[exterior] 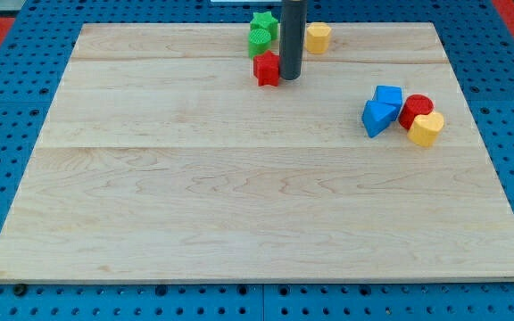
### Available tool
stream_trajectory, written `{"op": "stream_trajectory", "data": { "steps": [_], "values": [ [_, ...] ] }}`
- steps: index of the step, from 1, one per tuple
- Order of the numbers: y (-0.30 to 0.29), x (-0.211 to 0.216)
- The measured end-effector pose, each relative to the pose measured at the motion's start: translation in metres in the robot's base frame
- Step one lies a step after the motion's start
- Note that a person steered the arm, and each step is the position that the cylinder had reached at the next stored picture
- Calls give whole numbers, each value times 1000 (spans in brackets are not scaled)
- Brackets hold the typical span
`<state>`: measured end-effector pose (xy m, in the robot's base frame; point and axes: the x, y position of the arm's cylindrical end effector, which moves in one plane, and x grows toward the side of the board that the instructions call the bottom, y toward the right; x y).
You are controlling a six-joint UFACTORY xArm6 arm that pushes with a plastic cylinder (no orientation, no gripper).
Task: Move the blue cube slightly into the blue triangle
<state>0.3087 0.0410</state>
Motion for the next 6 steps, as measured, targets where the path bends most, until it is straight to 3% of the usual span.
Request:
{"op": "stream_trajectory", "data": {
  "steps": [1,4,6],
  "values": [
    [9,0],
    [116,1],
    [146,31]
  ]
}}
